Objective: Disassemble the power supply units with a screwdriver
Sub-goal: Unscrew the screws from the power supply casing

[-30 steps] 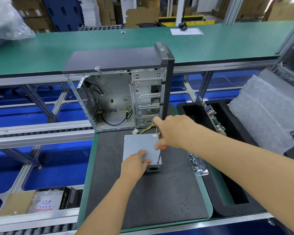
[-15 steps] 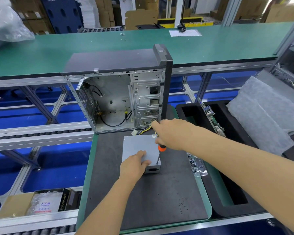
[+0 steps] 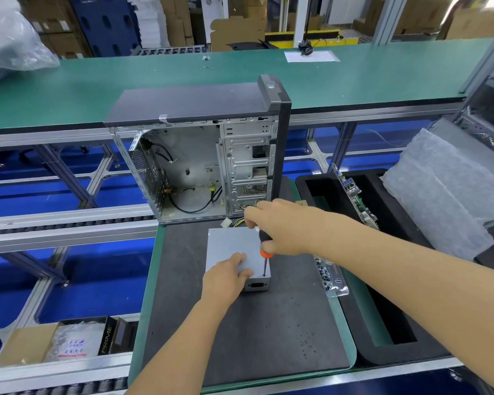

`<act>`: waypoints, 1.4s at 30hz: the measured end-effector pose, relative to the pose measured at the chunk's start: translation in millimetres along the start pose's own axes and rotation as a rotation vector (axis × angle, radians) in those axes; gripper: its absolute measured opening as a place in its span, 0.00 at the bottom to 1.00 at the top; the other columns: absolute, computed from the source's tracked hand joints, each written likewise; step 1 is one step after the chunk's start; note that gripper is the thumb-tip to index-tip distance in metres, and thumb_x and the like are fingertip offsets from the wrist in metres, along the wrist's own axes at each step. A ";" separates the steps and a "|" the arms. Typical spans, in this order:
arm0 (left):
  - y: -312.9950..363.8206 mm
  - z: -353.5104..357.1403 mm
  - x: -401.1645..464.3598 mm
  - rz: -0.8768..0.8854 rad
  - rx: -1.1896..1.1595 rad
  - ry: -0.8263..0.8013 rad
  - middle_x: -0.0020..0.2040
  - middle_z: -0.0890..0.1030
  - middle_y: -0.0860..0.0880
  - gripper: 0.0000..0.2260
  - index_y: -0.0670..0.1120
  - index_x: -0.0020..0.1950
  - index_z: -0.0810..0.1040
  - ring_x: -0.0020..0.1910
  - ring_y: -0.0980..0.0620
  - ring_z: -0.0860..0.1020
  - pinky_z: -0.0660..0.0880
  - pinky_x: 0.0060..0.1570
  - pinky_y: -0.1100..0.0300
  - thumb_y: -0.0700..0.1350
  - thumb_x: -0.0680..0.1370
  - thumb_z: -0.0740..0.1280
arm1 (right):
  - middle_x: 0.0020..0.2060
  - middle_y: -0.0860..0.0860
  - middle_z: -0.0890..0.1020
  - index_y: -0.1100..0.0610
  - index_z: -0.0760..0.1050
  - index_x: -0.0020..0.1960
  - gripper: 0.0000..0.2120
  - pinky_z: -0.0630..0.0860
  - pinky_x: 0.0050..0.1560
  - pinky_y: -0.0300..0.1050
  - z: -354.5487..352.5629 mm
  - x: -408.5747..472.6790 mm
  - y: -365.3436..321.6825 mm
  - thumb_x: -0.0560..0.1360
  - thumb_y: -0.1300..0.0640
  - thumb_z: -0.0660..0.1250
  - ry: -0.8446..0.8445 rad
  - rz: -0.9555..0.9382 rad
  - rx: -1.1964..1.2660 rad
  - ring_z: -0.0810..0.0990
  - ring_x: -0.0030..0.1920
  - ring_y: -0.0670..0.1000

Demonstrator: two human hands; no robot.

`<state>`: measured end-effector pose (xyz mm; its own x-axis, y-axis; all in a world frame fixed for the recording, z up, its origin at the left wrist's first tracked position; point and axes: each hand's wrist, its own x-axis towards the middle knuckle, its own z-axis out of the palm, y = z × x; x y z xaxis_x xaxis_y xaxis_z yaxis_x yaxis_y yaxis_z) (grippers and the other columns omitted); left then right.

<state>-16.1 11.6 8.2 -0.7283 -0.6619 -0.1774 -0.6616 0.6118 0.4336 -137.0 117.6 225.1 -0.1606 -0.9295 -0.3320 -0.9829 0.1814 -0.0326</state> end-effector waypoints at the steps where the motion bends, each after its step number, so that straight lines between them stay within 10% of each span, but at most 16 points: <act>1: 0.2 -0.2 -0.1 0.000 0.006 0.000 0.60 0.81 0.55 0.20 0.55 0.72 0.69 0.56 0.51 0.78 0.70 0.43 0.57 0.60 0.81 0.61 | 0.54 0.52 0.74 0.54 0.65 0.63 0.23 0.69 0.43 0.47 0.0 1.3 -1.5 0.75 0.48 0.70 -0.028 0.012 0.045 0.74 0.55 0.56; 7: 0.5 -0.3 -0.2 -0.008 0.002 -0.005 0.60 0.81 0.54 0.21 0.55 0.73 0.68 0.57 0.51 0.78 0.72 0.46 0.57 0.60 0.81 0.61 | 0.45 0.54 0.72 0.58 0.66 0.65 0.26 0.69 0.37 0.50 -0.8 2.7 -10.1 0.81 0.38 0.53 0.034 0.152 -0.283 0.75 0.46 0.60; 10: 0.7 -0.4 -0.9 -0.006 -0.003 0.003 0.60 0.81 0.54 0.21 0.55 0.73 0.69 0.56 0.51 0.79 0.73 0.46 0.57 0.60 0.81 0.61 | 0.57 0.56 0.74 0.56 0.63 0.65 0.17 0.75 0.45 0.52 0.3 3.0 -8.8 0.81 0.50 0.61 -0.013 0.092 -0.075 0.75 0.53 0.59; 13: 0.7 -0.4 -0.8 -0.002 0.009 0.004 0.57 0.81 0.53 0.20 0.54 0.71 0.69 0.55 0.50 0.79 0.72 0.45 0.56 0.60 0.81 0.61 | 0.49 0.53 0.73 0.56 0.63 0.62 0.27 0.71 0.43 0.51 -1.5 5.5 -10.6 0.74 0.40 0.69 -0.111 0.180 -0.048 0.74 0.55 0.57; 17: 0.9 -0.7 -0.7 -0.007 0.000 -0.002 0.59 0.81 0.54 0.21 0.55 0.73 0.68 0.57 0.51 0.78 0.73 0.47 0.57 0.61 0.81 0.61 | 0.49 0.56 0.75 0.57 0.68 0.66 0.25 0.68 0.37 0.51 -2.3 6.2 -9.3 0.81 0.39 0.54 -0.054 0.186 -0.323 0.75 0.49 0.60; 23: 1.2 -1.8 -0.8 -0.007 0.013 -0.005 0.57 0.81 0.52 0.20 0.54 0.71 0.69 0.54 0.50 0.79 0.72 0.44 0.57 0.61 0.81 0.62 | 0.54 0.54 0.72 0.54 0.64 0.66 0.30 0.70 0.43 0.49 1.5 4.4 0.4 0.74 0.38 0.68 -0.087 0.085 -0.014 0.74 0.52 0.57; 28: 1.5 -2.7 -1.2 -0.003 0.007 -0.006 0.60 0.80 0.53 0.22 0.56 0.73 0.68 0.57 0.51 0.78 0.74 0.49 0.56 0.61 0.81 0.61 | 0.55 0.57 0.73 0.53 0.63 0.72 0.19 0.73 0.39 0.52 5.1 6.3 0.5 0.83 0.50 0.58 -0.028 0.082 -0.350 0.76 0.51 0.62; 34: 1.7 -3.7 -2.1 0.006 0.009 -0.008 0.61 0.80 0.55 0.21 0.54 0.72 0.69 0.56 0.51 0.78 0.74 0.48 0.56 0.60 0.81 0.61 | 0.57 0.52 0.73 0.53 0.65 0.66 0.23 0.68 0.44 0.47 10.0 10.8 5.2 0.76 0.48 0.69 -0.005 -0.007 -0.017 0.72 0.55 0.55; 42: 1.6 -3.5 -2.1 0.003 0.005 -0.006 0.61 0.80 0.55 0.22 0.55 0.74 0.68 0.58 0.52 0.78 0.73 0.48 0.57 0.60 0.82 0.61 | 0.55 0.54 0.77 0.55 0.67 0.67 0.16 0.69 0.39 0.48 6.1 6.7 -2.6 0.82 0.50 0.58 0.099 0.066 -0.229 0.78 0.53 0.59</act>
<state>-15.0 12.5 12.4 -0.7317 -0.6570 -0.1816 -0.6600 0.6160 0.4300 -135.0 112.8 217.2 -0.2219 -0.9470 -0.2322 -0.9631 0.1756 0.2041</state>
